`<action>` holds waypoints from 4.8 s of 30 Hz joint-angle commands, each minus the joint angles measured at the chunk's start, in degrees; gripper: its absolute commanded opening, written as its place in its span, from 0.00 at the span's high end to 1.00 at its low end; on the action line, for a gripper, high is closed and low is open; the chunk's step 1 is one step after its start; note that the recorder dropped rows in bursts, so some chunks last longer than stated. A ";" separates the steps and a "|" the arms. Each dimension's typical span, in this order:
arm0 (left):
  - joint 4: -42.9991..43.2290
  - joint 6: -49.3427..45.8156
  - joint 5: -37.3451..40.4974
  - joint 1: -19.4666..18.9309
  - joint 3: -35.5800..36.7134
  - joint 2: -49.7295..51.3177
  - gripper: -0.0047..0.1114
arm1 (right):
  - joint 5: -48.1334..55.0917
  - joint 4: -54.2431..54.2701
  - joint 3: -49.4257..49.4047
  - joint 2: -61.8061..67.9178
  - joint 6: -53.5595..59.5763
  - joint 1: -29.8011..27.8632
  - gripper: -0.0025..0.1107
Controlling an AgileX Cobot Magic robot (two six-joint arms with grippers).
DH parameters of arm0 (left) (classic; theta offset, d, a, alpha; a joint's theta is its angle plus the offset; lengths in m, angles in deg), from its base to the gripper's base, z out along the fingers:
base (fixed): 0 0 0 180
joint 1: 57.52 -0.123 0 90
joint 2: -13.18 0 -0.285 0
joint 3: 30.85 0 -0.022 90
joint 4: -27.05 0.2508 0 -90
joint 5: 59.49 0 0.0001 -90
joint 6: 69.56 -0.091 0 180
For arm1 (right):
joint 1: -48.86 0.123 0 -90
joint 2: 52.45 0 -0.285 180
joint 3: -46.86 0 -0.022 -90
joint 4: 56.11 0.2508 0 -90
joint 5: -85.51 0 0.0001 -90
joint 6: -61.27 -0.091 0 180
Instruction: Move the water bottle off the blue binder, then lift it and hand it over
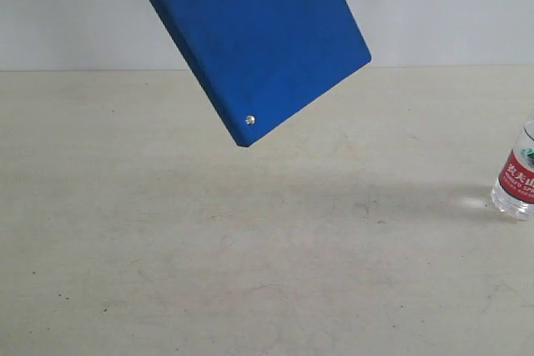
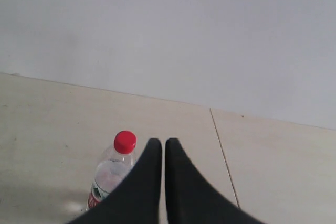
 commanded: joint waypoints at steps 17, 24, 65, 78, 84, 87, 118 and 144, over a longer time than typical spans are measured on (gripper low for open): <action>-54.85 -37.93 -21.95 -7.64 -0.70 -57.32 0.92 | -12.26 5.09 0.03 -12.76 -4.57 0.02 0.98; -74.27 -55.45 -15.68 -7.39 -2.66 -57.24 0.92 | 7.40 12.86 -2.05 -34.07 -9.02 0.02 0.98; -105.32 -82.95 -28.61 -7.39 13.34 -56.32 0.92 | -59.63 23.36 -63.53 2.01 -18.10 0.02 0.98; -105.32 -83.08 -28.86 -7.39 13.34 -56.32 0.92 | -55.60 23.25 -63.53 -16.74 -17.40 -5.53 0.98; -105.32 -83.08 -28.86 -7.39 13.34 -56.32 0.92 | -54.26 22.55 -63.53 -34.43 -2.17 -11.68 0.98; -105.32 -83.08 -28.72 -7.39 13.34 -56.80 0.92 | -55.08 22.55 -63.53 -34.37 1.61 -12.07 0.98; -105.20 -83.08 -29.00 -7.39 13.34 -56.87 0.92 | -37.00 34.55 -63.53 -34.43 13.67 -21.19 0.98; -105.20 -83.08 -29.63 -7.39 13.96 -56.99 0.92 | -37.23 34.21 -63.53 -34.43 13.63 -20.54 0.98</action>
